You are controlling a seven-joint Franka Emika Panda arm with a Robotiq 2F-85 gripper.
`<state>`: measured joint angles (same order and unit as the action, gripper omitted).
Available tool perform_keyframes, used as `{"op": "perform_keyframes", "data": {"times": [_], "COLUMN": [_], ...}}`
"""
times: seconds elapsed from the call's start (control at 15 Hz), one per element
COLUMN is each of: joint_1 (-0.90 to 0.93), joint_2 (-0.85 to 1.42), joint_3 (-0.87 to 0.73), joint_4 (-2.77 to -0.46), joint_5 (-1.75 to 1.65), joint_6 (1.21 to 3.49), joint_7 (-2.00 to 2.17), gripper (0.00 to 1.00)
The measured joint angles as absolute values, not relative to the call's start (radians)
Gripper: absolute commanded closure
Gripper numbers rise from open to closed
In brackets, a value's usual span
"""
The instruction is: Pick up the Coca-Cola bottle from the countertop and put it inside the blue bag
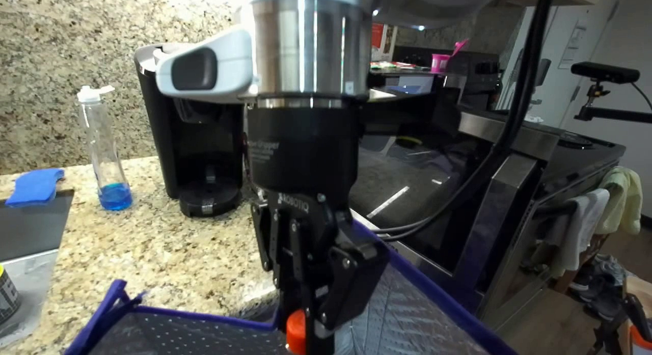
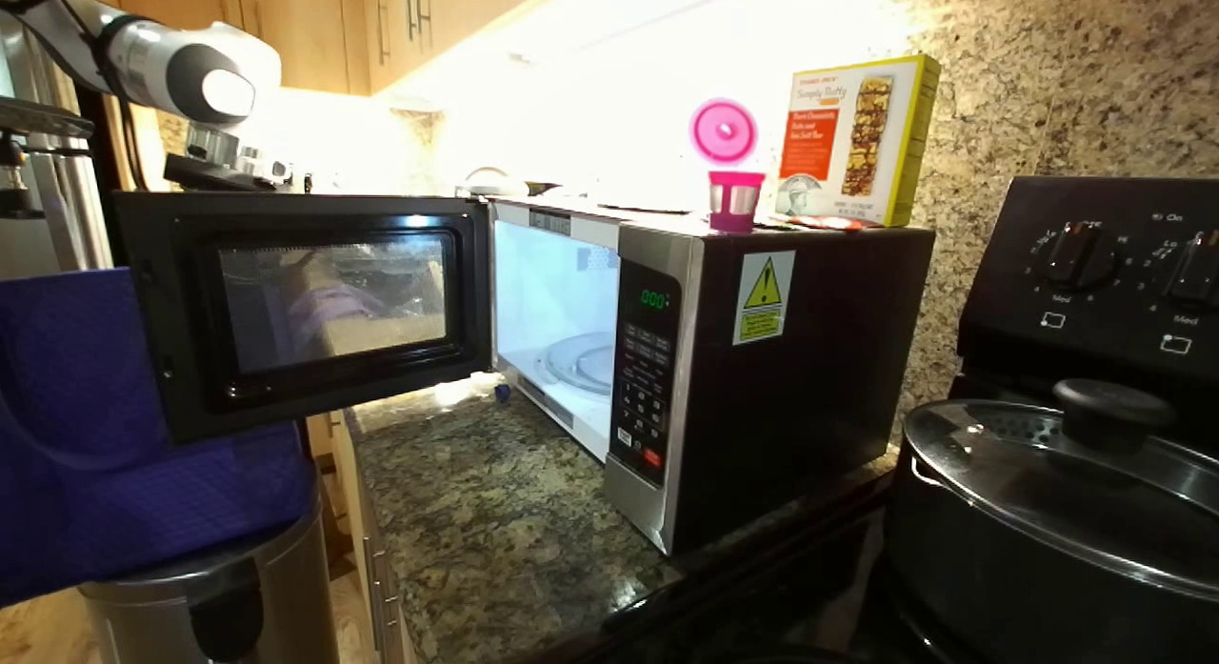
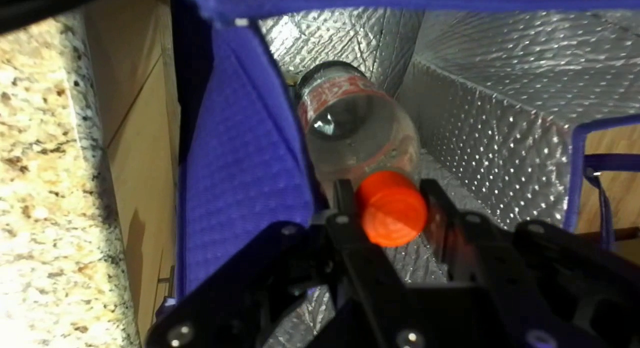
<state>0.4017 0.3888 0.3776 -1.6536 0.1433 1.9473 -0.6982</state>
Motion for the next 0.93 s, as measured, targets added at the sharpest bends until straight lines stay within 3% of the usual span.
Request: {"op": "perform_keyframes", "data": {"times": [0.33, 0.4, 0.53, 0.87, 0.93], "joint_1": [0.401, 0.401, 0.402, 0.401, 0.401], "joint_2": [0.437, 0.439, 0.439, 0.435, 0.433], "joint_3": [0.372, 0.371, 0.369, 0.363, 0.363], "joint_4": [-1.654, -1.654, -1.652, -1.625, -1.621], "joint_5": [0.135, 0.122, 0.089, 0.029, 0.025], "joint_6": [1.973, 1.968, 1.950, 1.876, 1.867], "joint_7": [-0.673, -0.655, -0.611, -0.535, -0.529], "gripper": [0.89, 0.39, 0.33, 0.01, 0.00]}}
